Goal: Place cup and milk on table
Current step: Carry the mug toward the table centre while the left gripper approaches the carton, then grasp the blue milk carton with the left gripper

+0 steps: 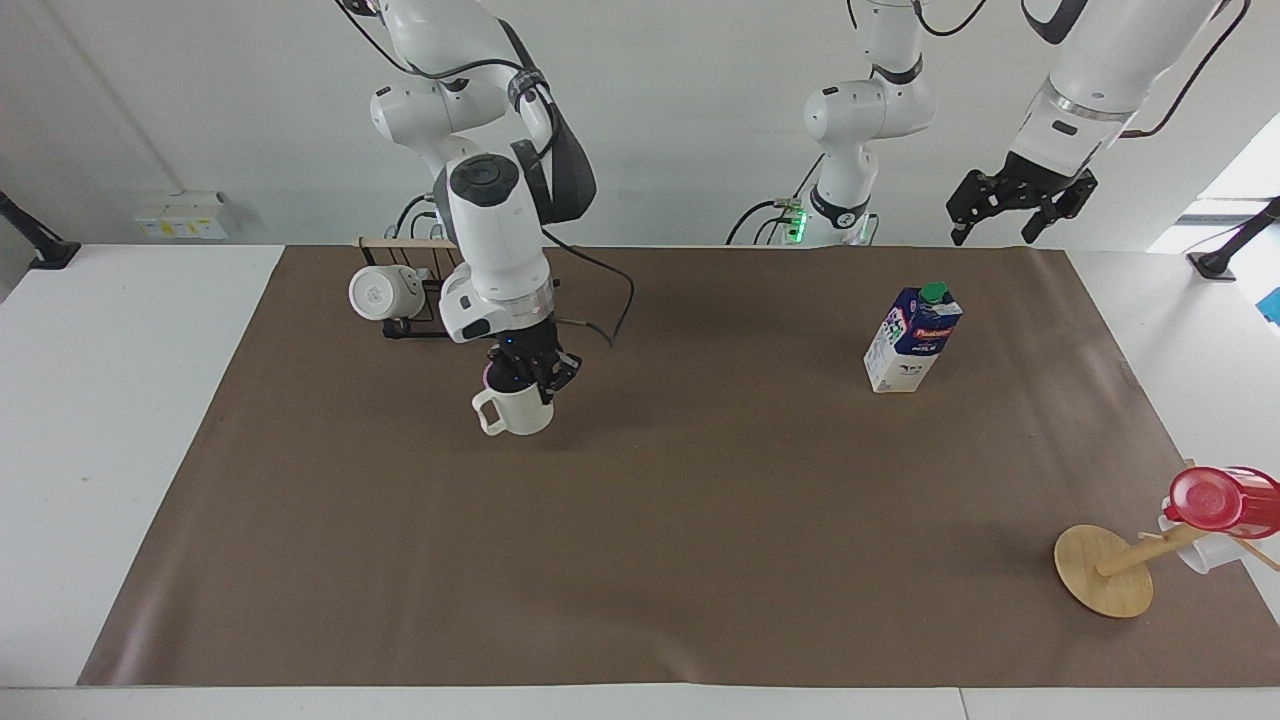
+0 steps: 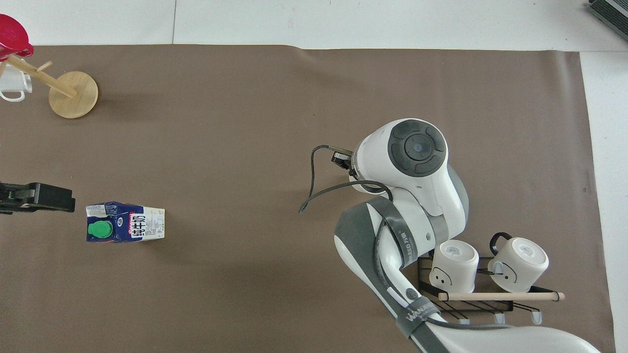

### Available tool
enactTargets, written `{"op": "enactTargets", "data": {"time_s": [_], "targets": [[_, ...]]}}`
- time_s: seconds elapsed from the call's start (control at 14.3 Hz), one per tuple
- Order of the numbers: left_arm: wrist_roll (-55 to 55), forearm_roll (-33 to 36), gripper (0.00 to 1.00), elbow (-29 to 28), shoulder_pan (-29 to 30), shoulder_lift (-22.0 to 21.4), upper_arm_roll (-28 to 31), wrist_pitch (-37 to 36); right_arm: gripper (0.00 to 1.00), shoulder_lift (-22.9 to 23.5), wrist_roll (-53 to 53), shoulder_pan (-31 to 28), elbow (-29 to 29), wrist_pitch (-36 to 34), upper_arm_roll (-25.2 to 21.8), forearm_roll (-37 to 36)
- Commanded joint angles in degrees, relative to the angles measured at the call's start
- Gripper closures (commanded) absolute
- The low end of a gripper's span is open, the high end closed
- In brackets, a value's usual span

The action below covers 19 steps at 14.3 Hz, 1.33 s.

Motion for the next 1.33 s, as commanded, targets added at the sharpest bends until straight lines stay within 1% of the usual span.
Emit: {"op": "enactTargets", "data": {"time_s": [0.0, 0.14, 0.28, 0.49, 0.77, 0.84, 1.05, 1.12, 1.26], "targets": [[0.45, -0.63, 0.00, -0.37, 0.25, -1.23, -0.61, -2.03, 1.00, 3.60, 4.33, 2.37, 3.05, -0.32, -0.21, -1.21], [0.54, -0.63, 0.00, -1.42, 0.16, -1.93, -0.70, -1.15, 1.00, 5.18, 6.63, 3.78, 3.49, 0.38, -0.13, -1.83], [0.54, -0.63, 0.00, -2.57, 0.16, -2.55, -0.70, -0.45, 1.00, 5.36, 6.54, 3.88, 3.32, 1.61, -0.13, -2.09], [0.10, -0.19, 0.00, -2.39, 0.16, -2.55, -1.40, -0.01, 1.00, 6.85, 5.75, 4.75, 2.97, 2.14, 0.05, -3.58], [1.50, -0.36, 0.00, -3.27, 0.16, -2.64, -1.40, 0.52, 1.00, 6.68, 2.69, 5.46, 1.56, 2.15, 0.14, -3.59], [3.25, -0.36, 0.00, -4.84, 0.42, -3.33, -1.40, 1.05, 1.00, 6.42, 1.81, 5.55, 0.95, 2.14, 0.14, -3.59], [7.21, -0.36, 0.00, -13.97, 0.86, -9.30, -0.88, 7.45, 1.00, 6.24, -1.97, 5.46, 0.15, 2.32, 0.14, -2.80], [7.57, -0.45, 0.00, -15.82, 0.86, -10.53, -0.88, 8.86, 1.00, 6.24, -2.50, 5.46, 0.15, 2.23, 0.14, -2.80], [8.09, -0.45, 0.00, -18.11, 0.86, -11.51, -0.61, 10.97, 1.00, 6.16, -4.08, 5.46, -0.02, 2.23, 0.31, -2.62]]}}
